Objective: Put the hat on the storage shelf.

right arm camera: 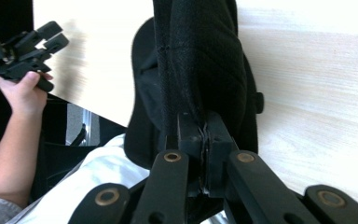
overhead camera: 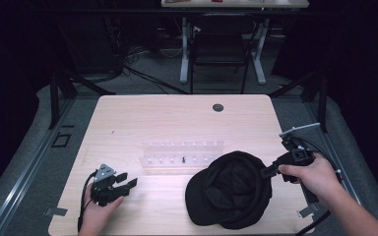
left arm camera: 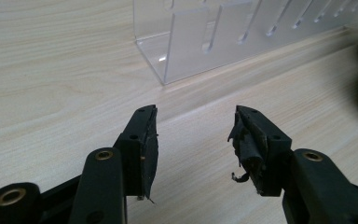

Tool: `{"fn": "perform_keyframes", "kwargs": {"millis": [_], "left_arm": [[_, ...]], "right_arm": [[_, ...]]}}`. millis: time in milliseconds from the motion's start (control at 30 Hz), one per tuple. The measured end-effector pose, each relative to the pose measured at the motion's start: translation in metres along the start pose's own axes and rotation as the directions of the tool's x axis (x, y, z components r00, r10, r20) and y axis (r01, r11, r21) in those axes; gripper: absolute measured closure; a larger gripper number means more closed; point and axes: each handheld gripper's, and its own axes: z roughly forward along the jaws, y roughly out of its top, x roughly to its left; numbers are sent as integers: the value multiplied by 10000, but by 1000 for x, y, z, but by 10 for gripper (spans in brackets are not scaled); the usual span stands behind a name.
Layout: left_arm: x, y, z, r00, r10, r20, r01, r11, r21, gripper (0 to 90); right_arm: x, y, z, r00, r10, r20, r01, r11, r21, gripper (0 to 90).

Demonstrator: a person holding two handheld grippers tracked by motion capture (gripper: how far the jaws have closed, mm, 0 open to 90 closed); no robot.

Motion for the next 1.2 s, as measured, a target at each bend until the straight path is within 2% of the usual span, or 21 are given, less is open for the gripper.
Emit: {"fn": "perform_keyframes", "kwargs": {"millis": [67,100,300,400,500,533,567,633,667,700,733,767,1100,1200], "left_arm": [[0,0,0,10000,26,-17,-26,10000,25,503],[0,0,0,10000,45,-3,-45,10000,55,502],[0,0,1,10000,39,-14,-39,10000,29,503],[0,0,1,10000,36,-18,-36,10000,18,502],[0,0,1,10000,83,-17,-83,10000,55,503],[0,0,0,10000,89,7,-89,9999,97,503],[-1,0,1,10000,59,-17,-59,10000,22,503],[0,0,0,10000,88,-6,-88,9999,89,503],[0,0,1,10000,73,-23,-73,9999,69,502],[-1,0,1,10000,37,-42,-36,10000,51,503],[0,0,0,10000,56,-18,-55,9999,118,503],[0,0,1,10000,61,-19,-61,9999,100,502],[-1,0,1,10000,85,-40,-85,10000,49,503],[-1,0,1,10000,69,-30,-69,10000,51,503]], "right_arm": [[5,1,-4,9998,-195,-88,196,9998,97,884],[7,1,-4,9999,-63,-102,63,10000,-23,884],[17,2,-10,9992,-226,-336,219,9995,-206,884],[20,3,-15,9982,-353,-487,353,9994,-24,884],[24,2,-18,9979,-208,-609,198,9997,-166,884],[24,2,-21,9967,-400,-709,399,9992,-29,884],[26,2,-22,9965,-184,-813,161,9995,-284,884],[27,3,-27,9947,-308,-977,278,9991,-324,884],[28,3,-30,9939,-230,-1079,181,9988,-462,884],[29,4,-33,9929,-234,-1167,201,9994,-294,884],[29,4,-35,9923,-337,-1195,274,9982,-538,884],[30,4,-38,9914,-389,-1250,324,9980,-534,884],[32,5,-63,9915,-438,-1225,276,9910,-1313,884],[32,6,-72,9904,-504,-1290,288,9861,-1639,884]]}}
